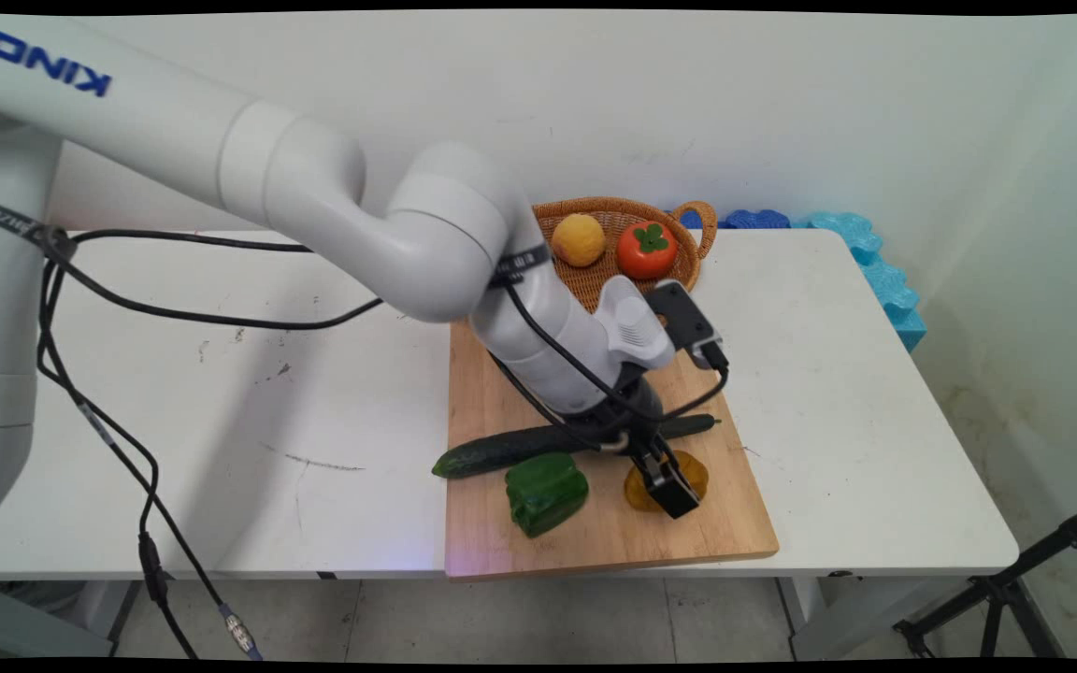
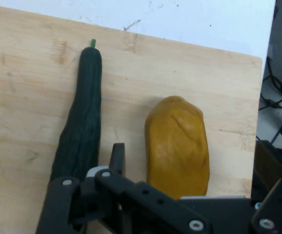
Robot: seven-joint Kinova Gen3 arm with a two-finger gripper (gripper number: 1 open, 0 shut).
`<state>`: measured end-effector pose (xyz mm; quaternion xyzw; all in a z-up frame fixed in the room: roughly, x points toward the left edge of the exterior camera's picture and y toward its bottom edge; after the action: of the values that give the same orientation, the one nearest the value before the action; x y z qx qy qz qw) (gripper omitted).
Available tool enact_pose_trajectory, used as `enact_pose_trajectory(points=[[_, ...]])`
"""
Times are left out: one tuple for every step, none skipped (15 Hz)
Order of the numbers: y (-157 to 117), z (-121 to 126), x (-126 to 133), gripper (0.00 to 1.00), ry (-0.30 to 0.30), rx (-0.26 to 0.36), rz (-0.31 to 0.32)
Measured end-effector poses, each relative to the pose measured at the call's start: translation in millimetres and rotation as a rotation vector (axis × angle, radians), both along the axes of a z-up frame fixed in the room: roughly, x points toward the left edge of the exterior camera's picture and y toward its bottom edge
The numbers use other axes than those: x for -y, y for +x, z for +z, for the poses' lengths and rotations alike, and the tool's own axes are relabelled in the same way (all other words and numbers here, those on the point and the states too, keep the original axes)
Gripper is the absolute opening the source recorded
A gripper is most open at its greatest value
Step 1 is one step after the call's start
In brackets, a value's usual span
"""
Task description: Pick up the potato from the cutting board
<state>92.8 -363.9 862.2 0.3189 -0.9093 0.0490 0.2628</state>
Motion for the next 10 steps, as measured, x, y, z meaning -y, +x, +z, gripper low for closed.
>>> enact_pose_trajectory(points=[[-4, -4, 1, 1.00, 0.001, 0.003, 0.000], [-7, -8, 2, 1.00, 0.001, 0.006, 0.000], [-10, -11, 2, 1.00, 0.001, 0.009, 0.000], [-11, -12, 3, 1.00, 0.000, 0.011, -0.001], [-13, -15, 4, 1.00, 0.000, 0.013, -0.001], [-15, -18, 4, 1.00, -0.001, 0.016, -0.002], [-17, -20, 5, 1.00, -0.003, 0.019, -0.002], [-18, -22, 6, 1.00, -0.004, 0.022, -0.002], [-19, -24, 6, 0.00, -0.005, 0.024, -0.002], [-20, -26, 7, 0.00, -0.006, 0.029, -0.002]])
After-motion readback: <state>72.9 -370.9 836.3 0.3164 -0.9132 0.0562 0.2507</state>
